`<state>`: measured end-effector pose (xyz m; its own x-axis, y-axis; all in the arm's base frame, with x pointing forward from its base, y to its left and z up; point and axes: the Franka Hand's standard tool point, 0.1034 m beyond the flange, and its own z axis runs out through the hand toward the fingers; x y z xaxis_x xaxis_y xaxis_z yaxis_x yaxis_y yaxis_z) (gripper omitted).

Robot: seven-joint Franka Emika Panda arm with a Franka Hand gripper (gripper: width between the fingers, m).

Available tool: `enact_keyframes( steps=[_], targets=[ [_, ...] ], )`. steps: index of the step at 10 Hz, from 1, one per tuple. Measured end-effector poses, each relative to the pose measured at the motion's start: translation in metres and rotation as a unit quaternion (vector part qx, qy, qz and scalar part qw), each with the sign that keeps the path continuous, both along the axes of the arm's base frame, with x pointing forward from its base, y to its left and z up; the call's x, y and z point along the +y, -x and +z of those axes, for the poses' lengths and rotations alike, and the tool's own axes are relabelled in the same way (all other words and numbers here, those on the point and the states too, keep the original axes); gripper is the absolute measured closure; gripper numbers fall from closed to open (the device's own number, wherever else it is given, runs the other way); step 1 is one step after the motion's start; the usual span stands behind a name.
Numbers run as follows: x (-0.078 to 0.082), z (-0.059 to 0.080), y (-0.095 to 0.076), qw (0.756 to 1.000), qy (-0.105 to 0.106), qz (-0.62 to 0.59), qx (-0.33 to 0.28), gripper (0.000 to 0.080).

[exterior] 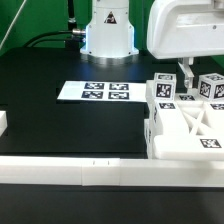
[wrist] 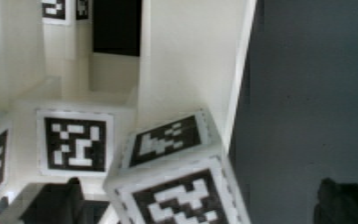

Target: Assemble chair

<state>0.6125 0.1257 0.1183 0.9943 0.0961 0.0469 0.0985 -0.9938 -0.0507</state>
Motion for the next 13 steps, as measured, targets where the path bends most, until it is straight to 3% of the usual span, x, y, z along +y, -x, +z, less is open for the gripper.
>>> enact_keyframes(
  steps=[2,3,4,5,6,7,11,13],
  targets=[
    [-0.0021,0.0002,0.0076,0.998,0.004,0.006,0.065,0.0150],
    [0.0005,0.0002,0.0009,0.999,0.003,0.007,0.047,0.0150],
    [0.0004,-0.0019,0.0044,0.999,0.003,0.008,0.048,0.0298],
    [-0.0009,-0.0027,0.0047,0.999,0.003,0.008,0.049,0.0298],
    [-0.0013,-0.0028,0.0036,0.999,0.003,0.008,0.045,0.0466],
    [-0.0012,-0.0028,0.0028,0.999,0.003,0.011,0.042,0.0515],
    [-0.0016,-0.0023,0.0026,0.999,0.002,-0.019,0.043,0.0515],
    [-0.0087,-0.0031,0.0038,0.989,-0.004,-0.141,0.038,0.0515]
  ],
)
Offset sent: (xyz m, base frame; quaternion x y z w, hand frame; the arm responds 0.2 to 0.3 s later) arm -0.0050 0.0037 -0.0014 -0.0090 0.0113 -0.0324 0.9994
